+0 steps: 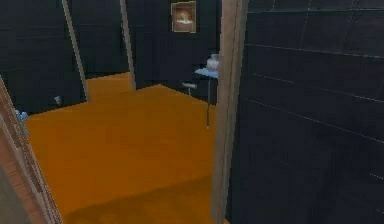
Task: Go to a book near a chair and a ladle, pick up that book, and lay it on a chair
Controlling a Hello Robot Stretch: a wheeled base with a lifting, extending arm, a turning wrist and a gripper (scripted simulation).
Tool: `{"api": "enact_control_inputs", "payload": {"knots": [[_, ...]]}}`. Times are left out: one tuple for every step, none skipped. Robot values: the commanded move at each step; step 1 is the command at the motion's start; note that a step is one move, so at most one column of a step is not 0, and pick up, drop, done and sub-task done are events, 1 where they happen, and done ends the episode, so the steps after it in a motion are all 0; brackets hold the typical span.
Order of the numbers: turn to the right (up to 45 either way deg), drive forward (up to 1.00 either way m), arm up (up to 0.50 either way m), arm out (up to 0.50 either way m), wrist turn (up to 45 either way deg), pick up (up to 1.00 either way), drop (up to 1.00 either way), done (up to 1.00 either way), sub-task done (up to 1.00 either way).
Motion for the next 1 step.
{"api": "enact_control_inputs", "payload": {"knots": [[0.0,0.7,0.0,0.0,0.0,0.0,0.0,0.0,0.0]]}}
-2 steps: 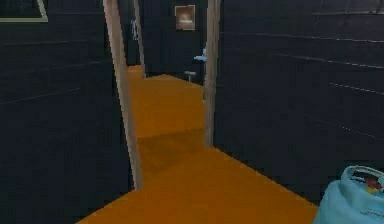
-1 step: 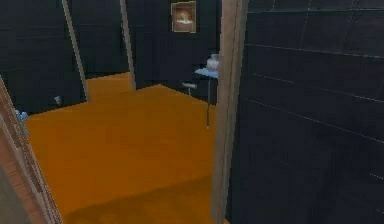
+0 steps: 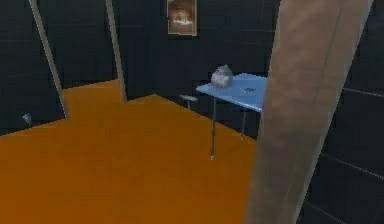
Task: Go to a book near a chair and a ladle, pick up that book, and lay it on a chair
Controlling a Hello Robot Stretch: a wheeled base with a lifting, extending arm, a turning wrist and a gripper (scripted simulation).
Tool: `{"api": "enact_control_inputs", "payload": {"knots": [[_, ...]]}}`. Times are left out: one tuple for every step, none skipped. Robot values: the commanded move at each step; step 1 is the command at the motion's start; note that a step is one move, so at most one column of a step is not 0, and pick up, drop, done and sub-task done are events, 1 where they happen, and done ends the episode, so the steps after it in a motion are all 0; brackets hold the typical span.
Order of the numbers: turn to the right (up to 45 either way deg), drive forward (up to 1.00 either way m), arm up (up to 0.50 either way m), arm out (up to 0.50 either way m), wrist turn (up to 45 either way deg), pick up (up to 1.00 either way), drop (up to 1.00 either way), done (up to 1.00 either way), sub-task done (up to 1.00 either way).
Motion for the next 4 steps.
{"api": "enact_control_inputs", "payload": {"knots": [[-24.0,0.0,0.0,0.0,0.0,0.0,0.0,0.0,0.0],[0.0,1.0,0.0,0.0,0.0,0.0,0.0,0.0,0.0],[0.0,1.0,0.0,0.0,0.0,0.0,0.0,0.0,0.0],[-3.0,0.0,0.0,0.0,0.0,0.0,0.0,0.0,0.0]]}}
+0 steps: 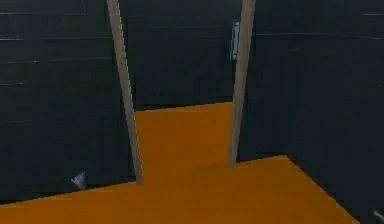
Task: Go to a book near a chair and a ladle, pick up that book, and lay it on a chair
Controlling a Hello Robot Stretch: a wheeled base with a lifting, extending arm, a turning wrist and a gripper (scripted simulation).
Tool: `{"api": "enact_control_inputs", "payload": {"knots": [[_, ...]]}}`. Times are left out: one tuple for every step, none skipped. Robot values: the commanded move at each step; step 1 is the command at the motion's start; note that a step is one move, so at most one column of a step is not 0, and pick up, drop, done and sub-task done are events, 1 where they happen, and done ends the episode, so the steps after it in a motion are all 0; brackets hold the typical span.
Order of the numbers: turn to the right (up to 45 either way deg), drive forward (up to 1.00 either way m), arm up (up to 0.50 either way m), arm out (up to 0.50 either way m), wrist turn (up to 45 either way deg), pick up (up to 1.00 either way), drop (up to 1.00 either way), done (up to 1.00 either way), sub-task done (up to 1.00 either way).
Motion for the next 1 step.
{"api": "enact_control_inputs", "payload": {"knots": [[0.0,1.0,0.0,0.0,0.0,0.0,0.0,0.0,0.0]]}}
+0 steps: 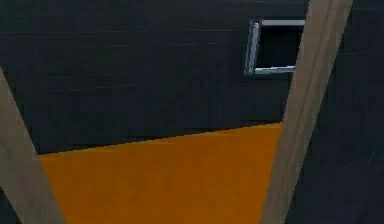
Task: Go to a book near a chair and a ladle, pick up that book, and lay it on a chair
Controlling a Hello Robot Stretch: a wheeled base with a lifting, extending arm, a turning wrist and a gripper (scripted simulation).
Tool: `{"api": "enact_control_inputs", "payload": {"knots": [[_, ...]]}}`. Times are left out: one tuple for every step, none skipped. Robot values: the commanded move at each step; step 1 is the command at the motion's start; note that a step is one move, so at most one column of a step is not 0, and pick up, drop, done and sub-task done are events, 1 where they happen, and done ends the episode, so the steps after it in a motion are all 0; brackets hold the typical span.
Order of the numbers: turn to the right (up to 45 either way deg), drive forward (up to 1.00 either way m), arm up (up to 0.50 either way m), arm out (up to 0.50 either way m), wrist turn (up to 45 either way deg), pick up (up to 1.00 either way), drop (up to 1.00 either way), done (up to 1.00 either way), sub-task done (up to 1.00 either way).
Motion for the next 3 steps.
{"api": "enact_control_inputs", "payload": {"knots": [[0.0,0.85,0.0,0.0,0.0,0.0,0.0,0.0,0.0],[30.0,0.0,0.0,0.0,0.0,0.0,0.0,0.0,0.0],[0.0,0.35,0.0,0.0,0.0,0.0,0.0,0.0,0.0]]}}
